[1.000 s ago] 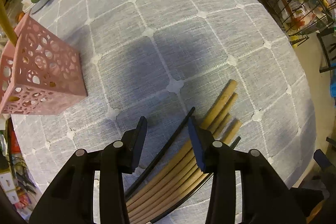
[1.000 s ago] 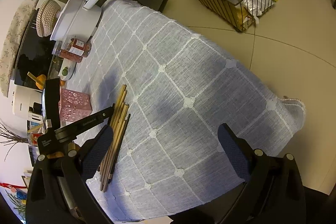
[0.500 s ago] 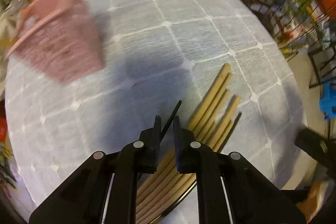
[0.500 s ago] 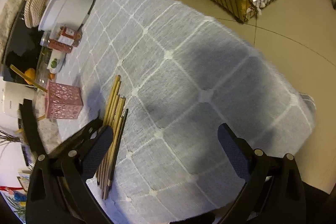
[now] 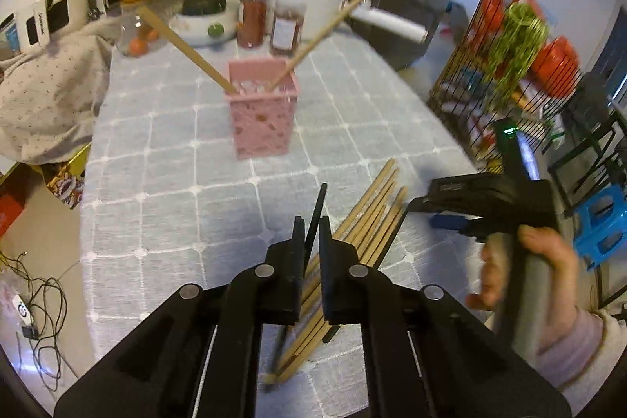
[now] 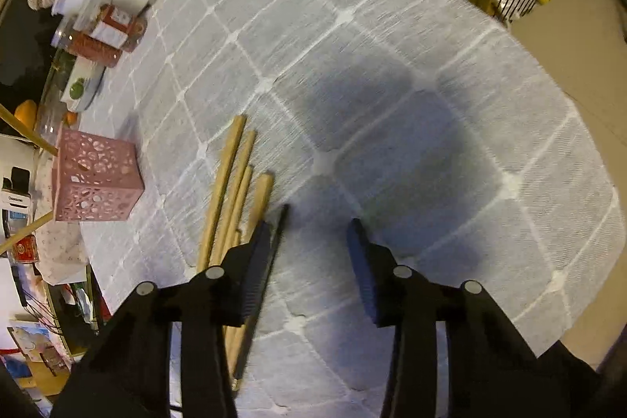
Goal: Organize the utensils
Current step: 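Lift the stick upright with the left tool and carry it over the basket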
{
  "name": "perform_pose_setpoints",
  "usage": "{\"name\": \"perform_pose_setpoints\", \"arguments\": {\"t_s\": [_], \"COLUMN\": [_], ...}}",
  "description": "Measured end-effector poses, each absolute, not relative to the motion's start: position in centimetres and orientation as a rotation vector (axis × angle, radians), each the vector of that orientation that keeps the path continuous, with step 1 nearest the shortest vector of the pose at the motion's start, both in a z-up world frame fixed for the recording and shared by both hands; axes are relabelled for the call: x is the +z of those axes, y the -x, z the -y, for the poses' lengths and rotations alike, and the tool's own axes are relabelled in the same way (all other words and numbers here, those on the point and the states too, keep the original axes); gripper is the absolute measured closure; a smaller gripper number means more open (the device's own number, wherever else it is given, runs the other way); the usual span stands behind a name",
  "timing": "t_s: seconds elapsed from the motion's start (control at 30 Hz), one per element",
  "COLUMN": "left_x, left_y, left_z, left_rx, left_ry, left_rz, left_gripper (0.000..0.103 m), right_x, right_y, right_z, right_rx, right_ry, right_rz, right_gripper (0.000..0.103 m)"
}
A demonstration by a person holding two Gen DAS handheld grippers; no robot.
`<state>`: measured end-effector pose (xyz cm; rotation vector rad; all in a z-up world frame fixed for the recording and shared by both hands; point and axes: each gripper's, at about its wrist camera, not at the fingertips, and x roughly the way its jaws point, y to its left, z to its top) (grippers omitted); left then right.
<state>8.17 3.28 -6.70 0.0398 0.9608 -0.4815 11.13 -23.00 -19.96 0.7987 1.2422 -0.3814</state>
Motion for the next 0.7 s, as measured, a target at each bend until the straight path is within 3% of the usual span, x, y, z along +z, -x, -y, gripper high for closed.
{"name": "perform_pose_setpoints", "arguments": {"t_s": [0.13,0.37,0.63,0.7], "left_x": [-5.0,-3.8,-2.7,-2.8], "left_y": [-7.5,-7.5,-6.9,-7.2], "left_z": [-4.5,-5.8,-6.8,-7.2], "left_rx": [-0.518,-0.539,-0.554,-0.553], "left_ry": [-0.015,0.046,0.072,0.074], "left_rz": [-0.921,-0.881,-0.852,-0.872], "left_gripper": [0.099,0.100,0.100,0.100], "right_x": [-19.8,-19.8,-19.8,-19.7], "right_y": [-12.5,-13.6,-12.0,-11.8], "right_z": [22.1,20.0,18.7,18.4], "right_rx": [-0.433,-0.500,-0.494,-0.487], "right_ry": [-0.713,-0.497,-0.554,-0.575], "right_rz": [-1.283,-1.368,-1.376,-1.364], "right_gripper": [0.063,0.073,0.073,0.077]}}
